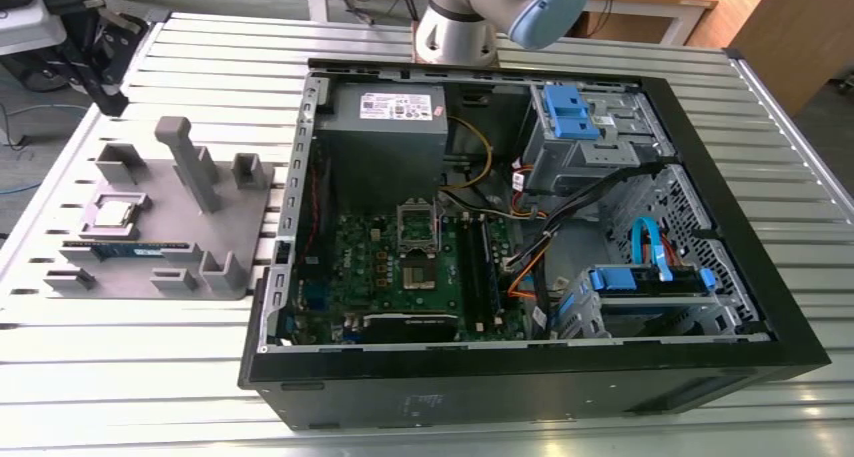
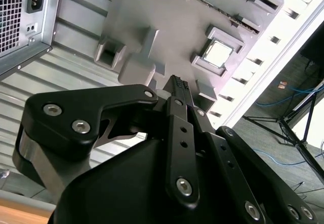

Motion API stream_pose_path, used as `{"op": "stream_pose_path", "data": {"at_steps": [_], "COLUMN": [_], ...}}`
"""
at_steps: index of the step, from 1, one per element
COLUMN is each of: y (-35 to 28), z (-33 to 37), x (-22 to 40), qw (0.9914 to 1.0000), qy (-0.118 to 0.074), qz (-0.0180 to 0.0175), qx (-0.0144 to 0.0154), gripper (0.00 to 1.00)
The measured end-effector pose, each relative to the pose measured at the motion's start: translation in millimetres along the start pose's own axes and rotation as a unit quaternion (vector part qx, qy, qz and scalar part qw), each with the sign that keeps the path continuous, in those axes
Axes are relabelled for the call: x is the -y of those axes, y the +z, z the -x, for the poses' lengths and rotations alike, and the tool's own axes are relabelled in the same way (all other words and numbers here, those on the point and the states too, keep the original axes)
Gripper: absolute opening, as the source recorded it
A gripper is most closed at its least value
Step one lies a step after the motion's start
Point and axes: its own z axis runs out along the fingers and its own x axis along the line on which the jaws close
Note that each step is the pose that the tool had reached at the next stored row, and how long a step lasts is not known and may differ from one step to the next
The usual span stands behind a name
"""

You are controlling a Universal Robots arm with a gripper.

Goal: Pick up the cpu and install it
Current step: 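Reach for the cpu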

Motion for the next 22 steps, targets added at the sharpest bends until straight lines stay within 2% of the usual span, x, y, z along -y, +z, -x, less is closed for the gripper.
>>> {"op": "stream_pose_path", "data": {"at_steps": [7, 14, 22], "y": [7.5, 13.5, 21.9], "z": [-4.6, -13.8, -20.3], "x": [1.7, 2.6, 3.7], "qw": [1.00000, 1.00000, 1.00000], "qy": [0.000, 0.000, 0.000], "qz": [0.0000, 0.0000, -0.0001], "qx": [0.0000, 0.0000, -0.0003], "gripper": [0.11, 0.11, 0.11]}}
